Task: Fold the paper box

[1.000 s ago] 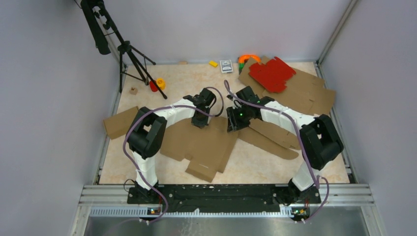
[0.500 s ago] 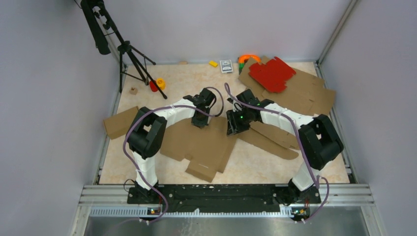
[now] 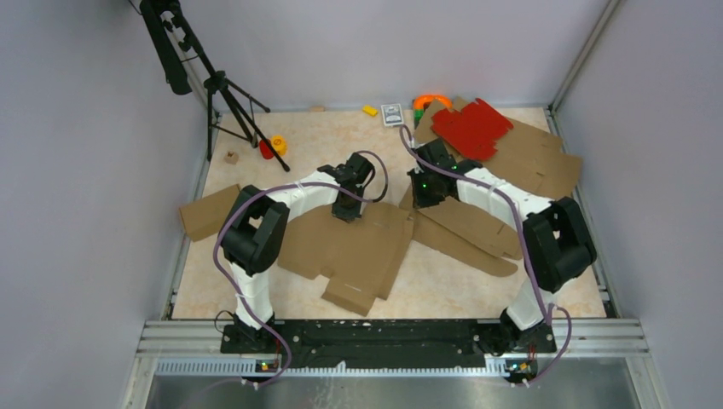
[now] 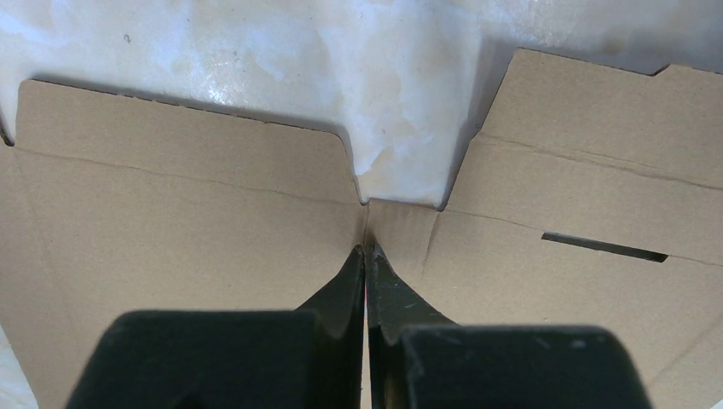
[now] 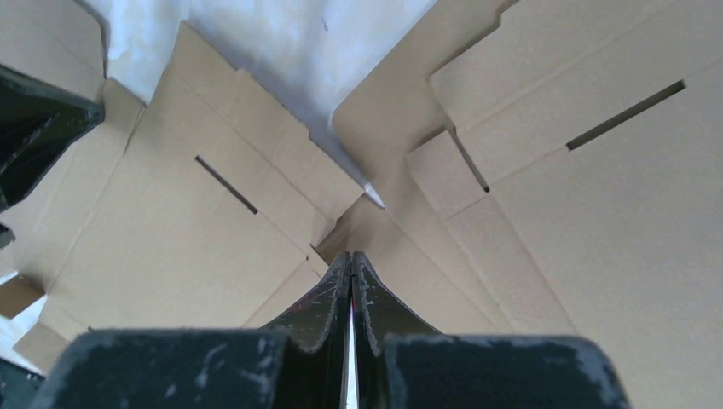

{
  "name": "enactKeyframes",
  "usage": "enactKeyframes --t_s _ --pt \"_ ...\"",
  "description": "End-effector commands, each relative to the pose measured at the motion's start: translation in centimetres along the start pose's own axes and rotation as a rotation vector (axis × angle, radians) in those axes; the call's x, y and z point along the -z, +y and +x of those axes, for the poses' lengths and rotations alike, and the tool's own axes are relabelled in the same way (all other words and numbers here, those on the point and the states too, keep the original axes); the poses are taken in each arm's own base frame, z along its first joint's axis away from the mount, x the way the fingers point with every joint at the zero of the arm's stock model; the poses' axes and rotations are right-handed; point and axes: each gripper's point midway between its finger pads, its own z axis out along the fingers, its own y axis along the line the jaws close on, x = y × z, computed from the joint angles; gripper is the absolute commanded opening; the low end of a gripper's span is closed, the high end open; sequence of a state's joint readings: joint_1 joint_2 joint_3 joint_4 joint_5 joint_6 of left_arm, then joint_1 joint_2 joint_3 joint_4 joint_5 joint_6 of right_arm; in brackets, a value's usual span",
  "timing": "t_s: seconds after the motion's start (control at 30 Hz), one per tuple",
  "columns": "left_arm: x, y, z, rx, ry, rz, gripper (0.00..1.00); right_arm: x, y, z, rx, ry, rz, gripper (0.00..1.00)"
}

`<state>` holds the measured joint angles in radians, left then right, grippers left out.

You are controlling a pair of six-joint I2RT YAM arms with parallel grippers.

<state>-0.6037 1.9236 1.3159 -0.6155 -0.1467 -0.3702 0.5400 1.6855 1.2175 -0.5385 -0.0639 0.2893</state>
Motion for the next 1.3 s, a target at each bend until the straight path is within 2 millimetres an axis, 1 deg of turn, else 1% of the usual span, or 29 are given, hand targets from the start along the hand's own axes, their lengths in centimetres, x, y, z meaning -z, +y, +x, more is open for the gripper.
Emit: enactKeyframes --t_s 0.0,0.1,0.23,0.53,0.7,0.97,1.27 --pt "-1.4 0.0 2.2 -0.010 0.075 -0.008 0.00 -1.1 -0.8 -1.4 0.019 -0.021 0.057 0.00" --pt "-1.5 0.0 2.2 -0.008 0.077 -0.008 0.00 -2.0 -0.5 -0.5 0.030 0.012 0.038 0.00" --pt "-1.4 -0.2 2.2 -0.005 0.076 -0.002 0.00 -2.3 0.7 0.6 0.056 0.041 -0.012 0.00" --pt "-1.6 -0.1 2.4 0.000 0.078 -0.003 0.00 -0.7 3.7 2.2 0.094 0.072 -0.169 0.00" --pt "-1.6 -0.1 2.6 0.005 0.080 -0.001 0.00 -0.5 3.9 3.2 0.099 0.100 -0.178 0.00" --pt "-1.6 -0.2 2.7 0.006 0.079 0.004 0.00 0.1 5.2 4.4 0.093 0.124 -0.254 0.00" --pt "-1.6 -0.1 2.9 0.008 0.082 0.002 0.00 -0.7 5.3 6.4 0.074 0.155 -0.267 0.00"
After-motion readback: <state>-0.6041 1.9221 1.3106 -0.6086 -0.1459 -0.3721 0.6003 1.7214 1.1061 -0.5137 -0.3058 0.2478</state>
